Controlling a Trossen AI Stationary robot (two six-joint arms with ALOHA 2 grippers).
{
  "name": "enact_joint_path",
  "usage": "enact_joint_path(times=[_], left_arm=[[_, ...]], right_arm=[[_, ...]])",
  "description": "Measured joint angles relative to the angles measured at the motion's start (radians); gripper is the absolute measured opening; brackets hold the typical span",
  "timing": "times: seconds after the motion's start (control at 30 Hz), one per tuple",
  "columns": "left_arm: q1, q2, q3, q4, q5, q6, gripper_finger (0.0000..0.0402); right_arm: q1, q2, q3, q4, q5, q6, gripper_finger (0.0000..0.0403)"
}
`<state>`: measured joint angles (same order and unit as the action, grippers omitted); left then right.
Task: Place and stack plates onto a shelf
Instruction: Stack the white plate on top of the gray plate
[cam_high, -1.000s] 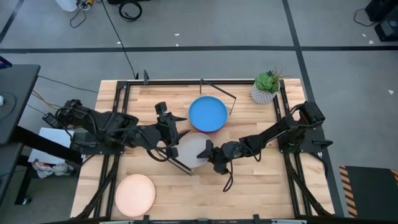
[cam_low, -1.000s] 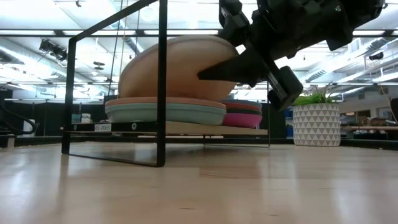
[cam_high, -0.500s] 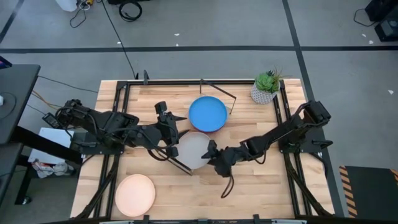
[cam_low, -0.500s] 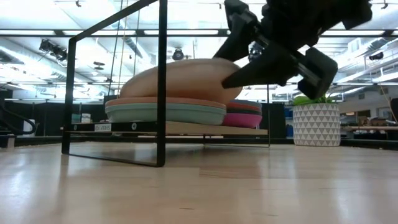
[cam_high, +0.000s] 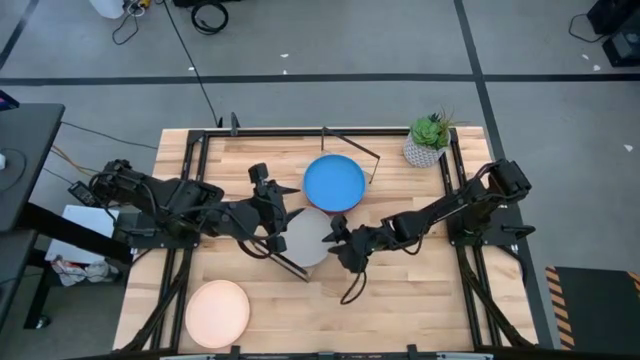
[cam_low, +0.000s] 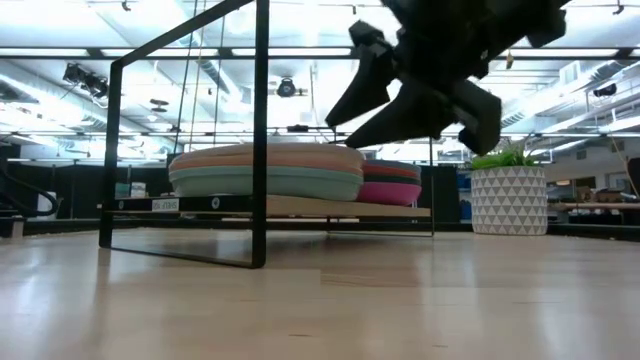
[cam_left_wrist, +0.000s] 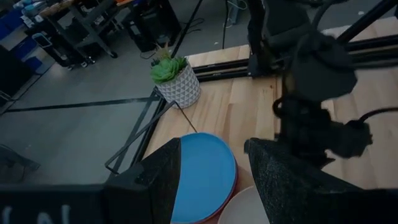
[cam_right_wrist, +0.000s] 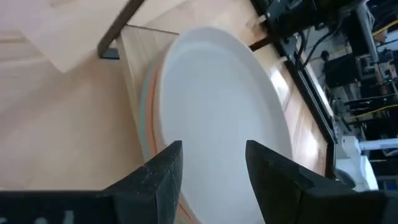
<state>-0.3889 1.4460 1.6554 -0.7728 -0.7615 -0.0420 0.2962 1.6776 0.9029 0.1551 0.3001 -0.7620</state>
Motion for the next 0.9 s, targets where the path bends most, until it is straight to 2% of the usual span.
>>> enact_joint_path(times=[0.07, 0.13, 0.27, 0.33, 0.47, 0.67, 0.8, 0.9], left_arm=[[0.0, 0.0, 0.0, -0.022, 0.01, -0.016, 0.0196], [0.0, 0.0, 0.0, -0.056, 0.077, -0.039, 0.0196], [-0.024, 0.0, -0.024, -0.079, 0.399, -0.048, 0.0196], [-0.066, -0.001, -0.085, -0.019, 0.495, -0.064, 0.0196], [-0.164, 0.001, -0.238, 0.041, 0.507, -0.172, 0.0196], [-0.29, 0.001, -0.426, 0.137, 0.521, -0.587, 0.0196], [-0.378, 0.001, -0.497, 0.184, 0.515, -0.803, 0.0196], [-0.424, 0.001, -0.553, 0.189, 0.43, -0.992, 0.0196]], right_arm=[[0.014, -0.015, 0.0, -0.008, 0.024, 0.0, 0.0183], [0.034, -0.038, 0.0, -0.026, 0.062, 0.002, 0.0183], [0.09, -0.096, 0.0, -0.107, 0.213, 0.06, 0.0182], [0.117, -0.129, 0.0, -0.158, 0.279, 0.136, 0.018], [0.17, -0.193, -0.002, -0.309, 0.348, 0.347, 0.0177], [0.238, -0.287, -0.008, -0.498, 0.367, 0.635, 0.0176], [0.256, -0.321, -0.051, -0.497, 0.397, 0.679, 0.0176], [0.257, -0.339, -0.083, -0.476, 0.43, 0.67, 0.0176]])
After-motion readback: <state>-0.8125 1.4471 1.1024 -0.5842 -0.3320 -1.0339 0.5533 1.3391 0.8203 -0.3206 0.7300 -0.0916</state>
